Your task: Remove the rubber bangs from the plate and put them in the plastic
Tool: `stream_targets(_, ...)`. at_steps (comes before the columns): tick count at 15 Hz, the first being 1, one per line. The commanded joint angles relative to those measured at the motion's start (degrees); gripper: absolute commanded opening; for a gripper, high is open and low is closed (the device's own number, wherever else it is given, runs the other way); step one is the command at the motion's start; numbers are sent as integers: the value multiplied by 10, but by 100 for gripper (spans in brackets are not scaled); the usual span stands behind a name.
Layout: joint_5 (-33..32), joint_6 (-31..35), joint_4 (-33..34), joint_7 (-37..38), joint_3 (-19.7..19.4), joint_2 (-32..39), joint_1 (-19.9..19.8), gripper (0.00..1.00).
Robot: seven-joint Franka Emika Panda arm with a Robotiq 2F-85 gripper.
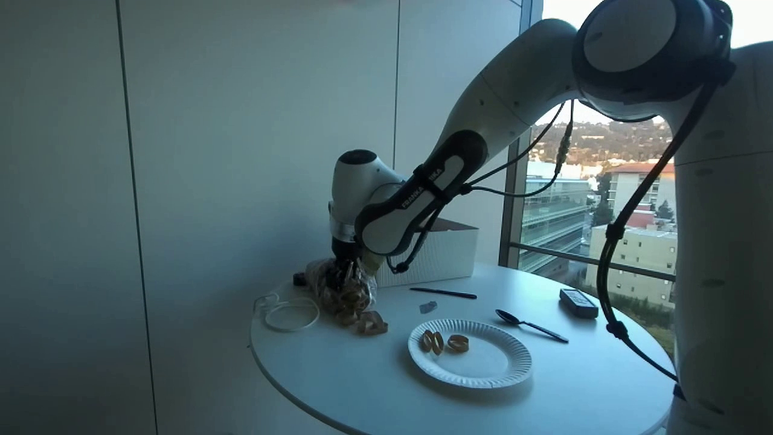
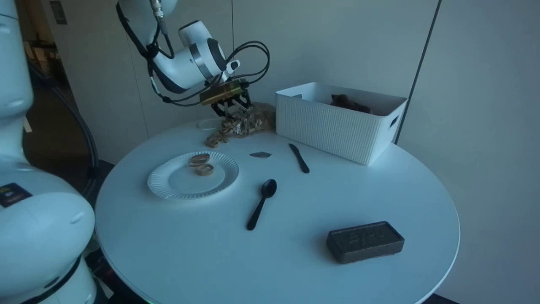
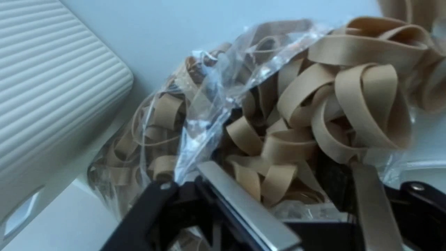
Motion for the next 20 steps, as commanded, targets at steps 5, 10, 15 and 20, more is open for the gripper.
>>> stream_targets(5, 161, -153, -102, -83, -4, -174, 46, 100)
stream_targets(10, 310, -288, -128, -187, -25, -242, 62, 100)
stream_targets(15, 376, -349, -146, -213, -49, -248, 50, 100)
stream_targets(20, 362, -348, -165, -207, -59, -237, 42, 100)
